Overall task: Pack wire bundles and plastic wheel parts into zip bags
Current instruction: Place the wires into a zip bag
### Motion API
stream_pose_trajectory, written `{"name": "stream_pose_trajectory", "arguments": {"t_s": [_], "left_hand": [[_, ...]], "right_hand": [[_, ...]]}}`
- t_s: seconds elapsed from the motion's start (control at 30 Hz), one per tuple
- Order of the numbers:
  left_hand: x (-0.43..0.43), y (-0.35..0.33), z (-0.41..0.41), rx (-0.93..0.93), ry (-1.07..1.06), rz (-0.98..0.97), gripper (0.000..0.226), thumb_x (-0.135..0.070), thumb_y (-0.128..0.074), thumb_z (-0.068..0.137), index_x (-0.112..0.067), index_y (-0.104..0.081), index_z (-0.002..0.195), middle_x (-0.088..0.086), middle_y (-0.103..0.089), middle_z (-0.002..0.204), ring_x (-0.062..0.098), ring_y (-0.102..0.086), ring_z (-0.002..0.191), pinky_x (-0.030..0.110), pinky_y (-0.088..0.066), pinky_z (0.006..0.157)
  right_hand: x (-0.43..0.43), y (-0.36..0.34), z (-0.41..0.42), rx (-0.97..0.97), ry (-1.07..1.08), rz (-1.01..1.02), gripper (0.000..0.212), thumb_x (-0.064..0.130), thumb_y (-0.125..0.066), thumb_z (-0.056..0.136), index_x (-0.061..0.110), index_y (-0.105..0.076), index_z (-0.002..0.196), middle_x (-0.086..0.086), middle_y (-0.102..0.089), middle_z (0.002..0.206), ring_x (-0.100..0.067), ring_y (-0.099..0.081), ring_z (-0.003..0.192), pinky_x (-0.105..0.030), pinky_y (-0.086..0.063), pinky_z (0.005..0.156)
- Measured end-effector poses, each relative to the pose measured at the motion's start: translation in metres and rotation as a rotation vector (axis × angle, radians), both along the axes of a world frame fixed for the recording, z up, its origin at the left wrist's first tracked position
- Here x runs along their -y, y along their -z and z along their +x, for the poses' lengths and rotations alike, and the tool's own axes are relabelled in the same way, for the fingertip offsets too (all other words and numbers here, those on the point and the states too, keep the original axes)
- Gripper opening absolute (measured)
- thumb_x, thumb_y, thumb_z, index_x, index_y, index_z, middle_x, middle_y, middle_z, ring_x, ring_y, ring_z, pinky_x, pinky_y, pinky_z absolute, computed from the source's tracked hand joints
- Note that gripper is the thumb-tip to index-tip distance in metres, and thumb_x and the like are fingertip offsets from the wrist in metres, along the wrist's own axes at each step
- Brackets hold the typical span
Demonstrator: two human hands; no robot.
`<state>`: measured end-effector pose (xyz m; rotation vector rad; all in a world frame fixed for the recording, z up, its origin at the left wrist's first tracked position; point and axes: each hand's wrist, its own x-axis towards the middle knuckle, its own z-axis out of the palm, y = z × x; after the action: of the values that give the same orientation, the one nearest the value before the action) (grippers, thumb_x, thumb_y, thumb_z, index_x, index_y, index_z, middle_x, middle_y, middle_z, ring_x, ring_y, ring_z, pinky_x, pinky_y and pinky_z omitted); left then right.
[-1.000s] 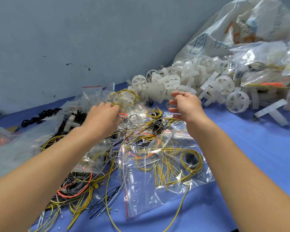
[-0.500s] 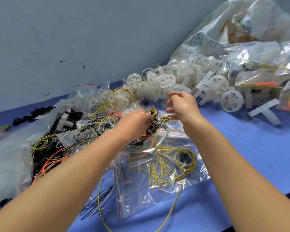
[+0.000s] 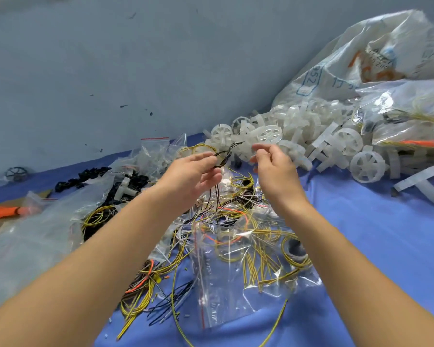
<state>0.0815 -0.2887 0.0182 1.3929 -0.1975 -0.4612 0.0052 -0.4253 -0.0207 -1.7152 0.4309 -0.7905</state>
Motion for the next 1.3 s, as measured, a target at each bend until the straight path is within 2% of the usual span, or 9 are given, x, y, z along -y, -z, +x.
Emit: {"name": "stream_pose_trajectory", "arguments": {"t_s": [0.3,0.43,0.53,0.6,0.73,0.9,0.97,1.13,1.3], "left_hand": [[-0.056,0.007,-0.045,-0.05,0.068,-0.275,0.029,-0.006,-0.053,0.097,0.008,-0.056,0.123,0.016,-0.069,0.105,0.019,-0.071,0.09,0.027,-0.059,0.081],[-0.099,0.022,-0.055,0.681,-0.224,0.347,0.025,-0.031,-0.06,0.096,-0.024,-0.057,0.119,-0.004,-0.069,0.103,0.01,-0.07,0.087,0.018,-0.055,0.071],[-0.125,0.026,-0.051,1.35,-0.312,0.68,0.032,-0.032,-0.051,0.1,-0.028,-0.052,0.132,-0.01,-0.053,0.129,0.007,-0.052,0.119,0.019,-0.042,0.097],[-0.132,0.029,-0.045,1.489,-0.24,0.821,0.038,-0.026,-0.047,0.101,-0.02,-0.05,0.139,-0.004,-0.046,0.142,0.017,-0.044,0.131,0.032,-0.037,0.11],[-0.143,0.033,-0.04,1.469,-0.17,0.909,0.038,-0.024,-0.042,0.1,-0.011,-0.057,0.133,0.001,-0.06,0.129,0.024,-0.049,0.127,0.049,-0.041,0.103],[-0.155,0.038,-0.04,1.493,-0.206,1.005,0.034,-0.027,-0.042,0.099,-0.015,-0.068,0.117,-0.002,-0.064,0.095,0.024,-0.061,0.092,0.041,-0.045,0.092],[-0.16,0.037,-0.04,1.461,-0.221,1.016,0.035,-0.031,-0.039,0.099,-0.018,-0.069,0.111,-0.006,-0.067,0.094,0.021,-0.063,0.089,0.04,-0.045,0.088],[-0.168,0.03,-0.037,1.321,-0.253,0.968,0.027,-0.033,-0.045,0.102,-0.02,-0.069,0.106,-0.011,-0.066,0.093,0.018,-0.061,0.085,0.033,-0.044,0.073],[-0.166,0.036,-0.034,1.143,-0.216,0.789,0.024,-0.033,-0.047,0.102,-0.023,-0.068,0.099,-0.012,-0.064,0.083,0.012,-0.06,0.076,0.035,-0.046,0.066]], "right_hand": [[-0.075,-0.003,-0.012,0.11,-0.404,-0.209,0.029,0.029,-0.043,0.105,0.01,-0.063,0.095,-0.006,-0.068,0.085,-0.023,-0.062,0.082,-0.046,-0.048,0.077],[-0.086,-0.004,-0.011,0.095,-0.493,-0.168,0.027,0.032,-0.041,0.105,0.021,-0.062,0.094,0.007,-0.065,0.076,-0.013,-0.061,0.068,-0.035,-0.052,0.068],[-0.093,-0.006,-0.01,0.001,-0.575,-0.307,0.026,0.037,-0.038,0.105,0.028,-0.059,0.092,0.012,-0.058,0.071,-0.005,-0.051,0.064,-0.031,-0.043,0.065],[-0.098,-0.006,-0.01,-0.04,-0.603,-0.411,0.026,0.04,-0.037,0.104,0.032,-0.059,0.094,0.012,-0.065,0.081,-0.006,-0.058,0.077,-0.035,-0.047,0.074],[-0.099,-0.005,-0.009,-0.107,-0.77,-0.422,0.027,0.038,-0.04,0.103,0.031,-0.064,0.093,0.021,-0.064,0.085,0.002,-0.058,0.086,-0.032,-0.048,0.085],[-0.099,0.002,-0.006,-0.136,-0.921,-0.293,0.03,0.04,-0.042,0.103,0.027,-0.069,0.102,0.013,-0.063,0.083,0.004,-0.054,0.081,-0.026,-0.047,0.082],[-0.102,0.001,-0.006,-0.089,-0.929,-0.284,0.031,0.04,-0.043,0.103,0.025,-0.07,0.105,0.022,-0.058,0.071,0.008,-0.052,0.069,-0.01,-0.041,0.069],[-0.111,0.003,-0.004,-0.013,-0.88,-0.34,0.028,0.055,-0.052,0.094,0.034,-0.062,0.08,0.009,-0.032,0.065,-0.013,-0.03,0.059,-0.032,-0.024,0.052],[-0.116,0.005,-0.006,-0.022,-0.819,-0.19,0.03,0.058,-0.055,0.091,0.035,-0.073,0.093,0.006,-0.033,0.057,-0.007,-0.028,0.047,-0.015,-0.025,0.043]]}}
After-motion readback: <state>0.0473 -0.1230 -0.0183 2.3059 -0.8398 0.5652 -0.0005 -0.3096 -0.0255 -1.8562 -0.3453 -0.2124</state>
